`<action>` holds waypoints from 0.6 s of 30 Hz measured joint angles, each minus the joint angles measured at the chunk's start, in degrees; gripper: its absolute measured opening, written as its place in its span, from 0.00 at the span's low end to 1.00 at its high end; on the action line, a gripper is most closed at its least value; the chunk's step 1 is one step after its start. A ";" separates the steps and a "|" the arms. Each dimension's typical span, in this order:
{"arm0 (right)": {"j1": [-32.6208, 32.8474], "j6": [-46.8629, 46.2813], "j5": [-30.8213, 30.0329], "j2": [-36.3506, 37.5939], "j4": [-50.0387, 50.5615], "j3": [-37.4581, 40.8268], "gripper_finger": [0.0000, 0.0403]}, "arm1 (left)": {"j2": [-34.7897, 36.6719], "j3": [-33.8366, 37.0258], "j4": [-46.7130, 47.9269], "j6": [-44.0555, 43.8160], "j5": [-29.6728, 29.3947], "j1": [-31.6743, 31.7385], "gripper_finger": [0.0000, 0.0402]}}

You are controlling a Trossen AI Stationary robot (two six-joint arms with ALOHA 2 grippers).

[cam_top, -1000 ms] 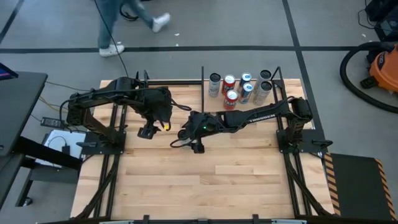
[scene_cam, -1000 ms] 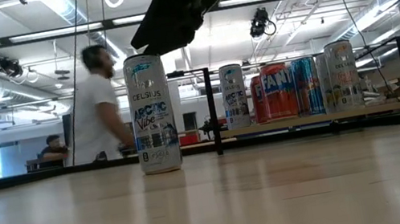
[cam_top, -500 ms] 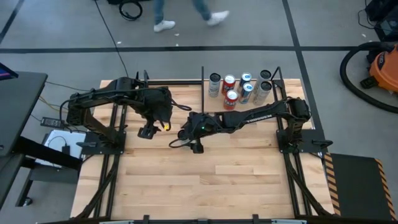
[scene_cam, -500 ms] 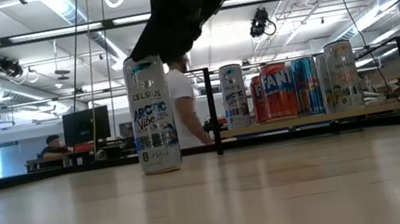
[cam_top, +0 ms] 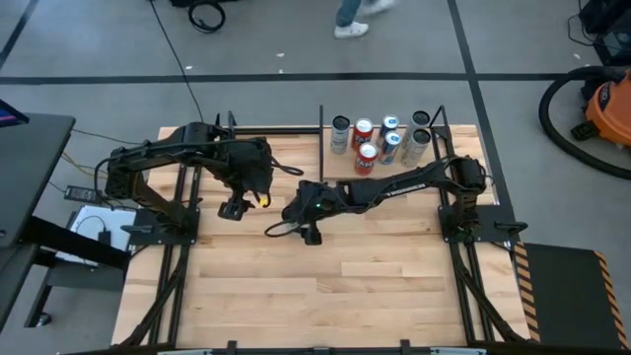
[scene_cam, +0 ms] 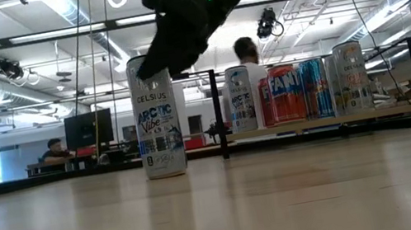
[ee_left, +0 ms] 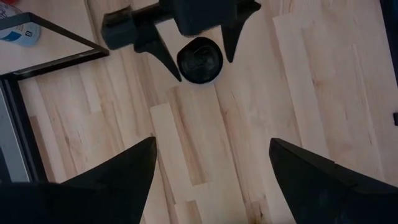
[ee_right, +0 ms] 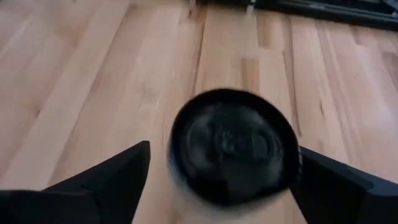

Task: Place canned beverage on shelf
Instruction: Put the white blue soda can on the shelf aligned with the other white blue soda can

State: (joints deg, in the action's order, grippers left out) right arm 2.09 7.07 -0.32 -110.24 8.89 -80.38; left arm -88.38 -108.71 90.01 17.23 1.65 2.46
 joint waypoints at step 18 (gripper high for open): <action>-1.39 1.58 -4.59 5.76 6.38 -1.39 0.65 | -0.02 0.02 0.01 0.03 0.00 0.00 0.78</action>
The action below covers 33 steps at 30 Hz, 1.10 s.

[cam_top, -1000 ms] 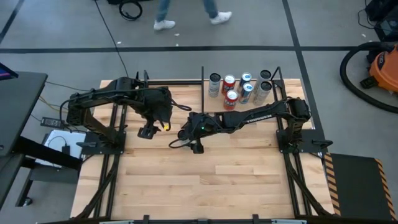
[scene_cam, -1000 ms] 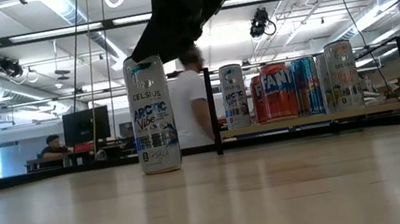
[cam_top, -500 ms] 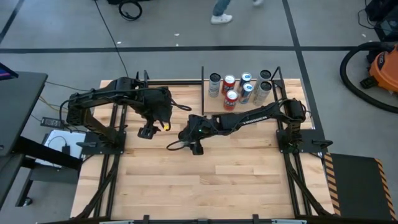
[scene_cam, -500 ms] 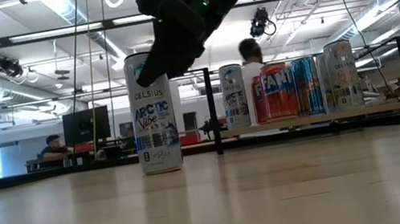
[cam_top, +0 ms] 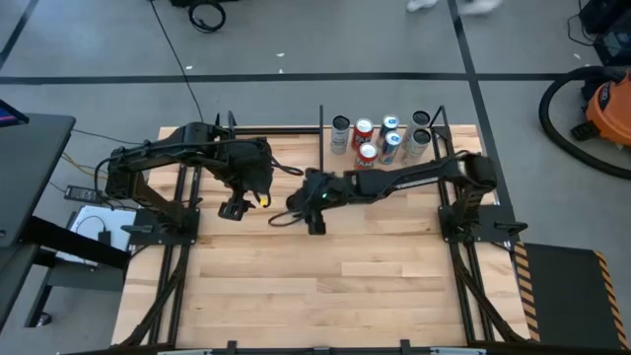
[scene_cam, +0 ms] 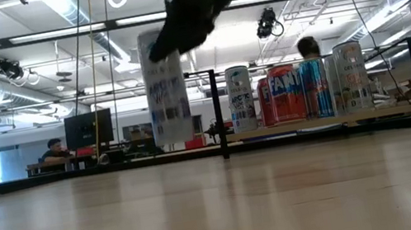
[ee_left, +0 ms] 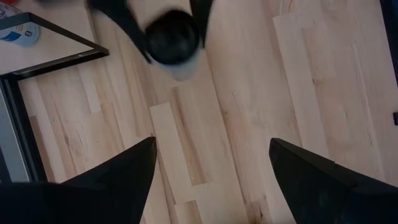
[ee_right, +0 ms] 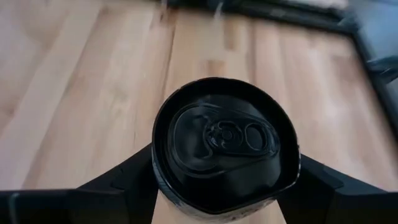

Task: Place canned beverage on shelf
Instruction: Put the white blue soda can on the shelf aligned with the other white blue soda can

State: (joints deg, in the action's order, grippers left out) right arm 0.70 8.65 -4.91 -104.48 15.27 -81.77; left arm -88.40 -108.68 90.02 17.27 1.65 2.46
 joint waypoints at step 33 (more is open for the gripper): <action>-18.77 3.22 6.02 32.58 6.29 17.66 0.66 | 0.00 0.00 0.00 -0.19 0.02 0.00 0.78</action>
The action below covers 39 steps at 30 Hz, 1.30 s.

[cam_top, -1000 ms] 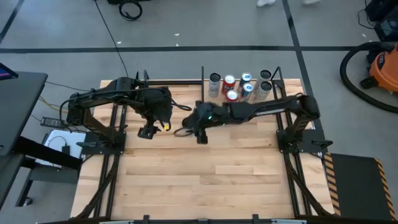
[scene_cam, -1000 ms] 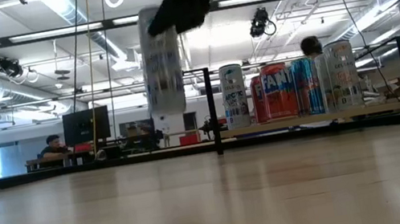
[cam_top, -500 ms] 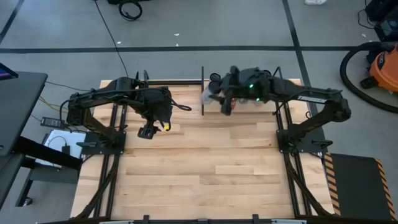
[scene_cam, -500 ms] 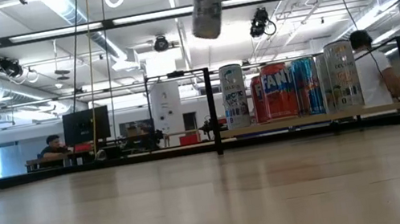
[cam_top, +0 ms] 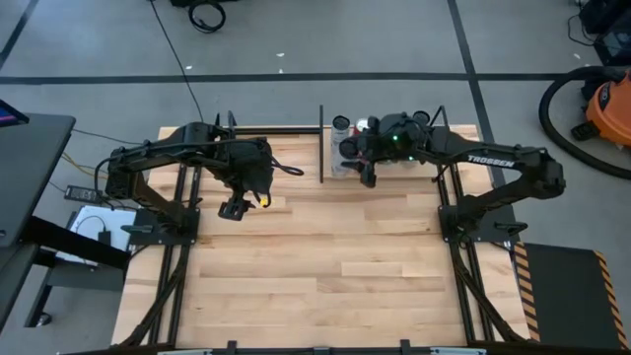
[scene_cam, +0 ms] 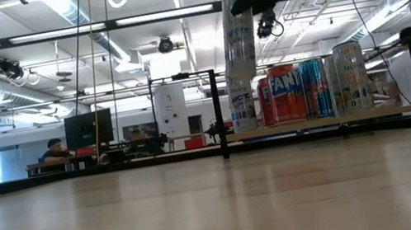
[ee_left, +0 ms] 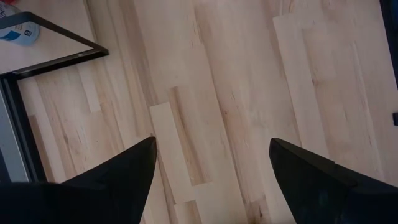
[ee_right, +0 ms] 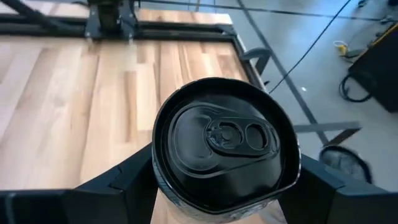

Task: Place canned beverage on shelf
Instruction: Put the white blue soda can on the shelf aligned with the other white blue soda can

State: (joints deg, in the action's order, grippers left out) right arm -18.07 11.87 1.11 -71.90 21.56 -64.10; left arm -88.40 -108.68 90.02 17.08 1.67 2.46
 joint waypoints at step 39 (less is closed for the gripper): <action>-13.20 8.71 15.70 -13.25 -7.67 3.83 0.67 | 0.00 0.04 -0.01 0.02 0.00 0.00 0.78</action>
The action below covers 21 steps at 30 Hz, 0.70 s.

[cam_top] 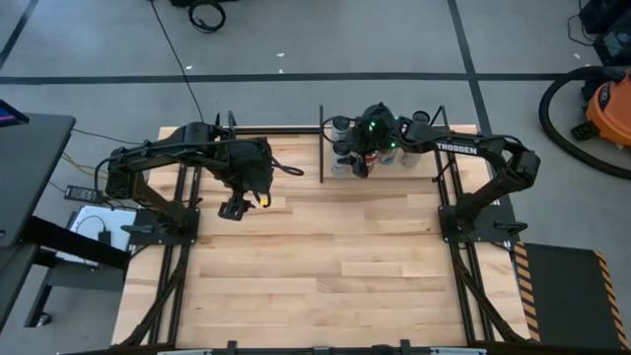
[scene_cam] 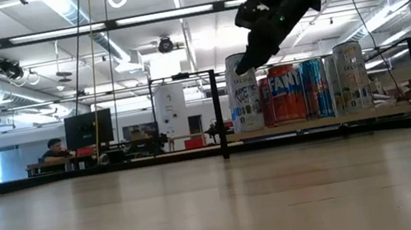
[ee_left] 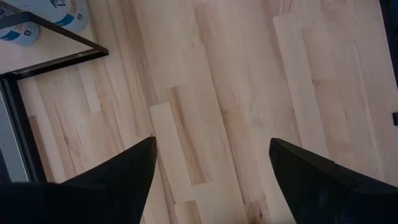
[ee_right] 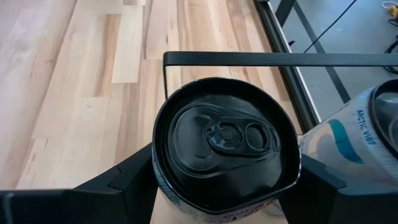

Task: Place canned beverage on shelf
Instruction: Put the white blue soda can on the shelf aligned with the other white blue soda can

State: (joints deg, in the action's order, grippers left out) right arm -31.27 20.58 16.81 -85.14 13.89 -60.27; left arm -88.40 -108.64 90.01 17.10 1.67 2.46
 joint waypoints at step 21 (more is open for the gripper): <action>-0.98 0.17 0.58 -0.04 -0.58 0.00 0.81 | 0.00 0.00 0.01 -0.02 0.00 0.00 0.78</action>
State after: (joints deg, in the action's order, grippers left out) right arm -32.25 20.75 17.39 -85.19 13.30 -60.27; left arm -88.40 -108.64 90.02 17.08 1.67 2.46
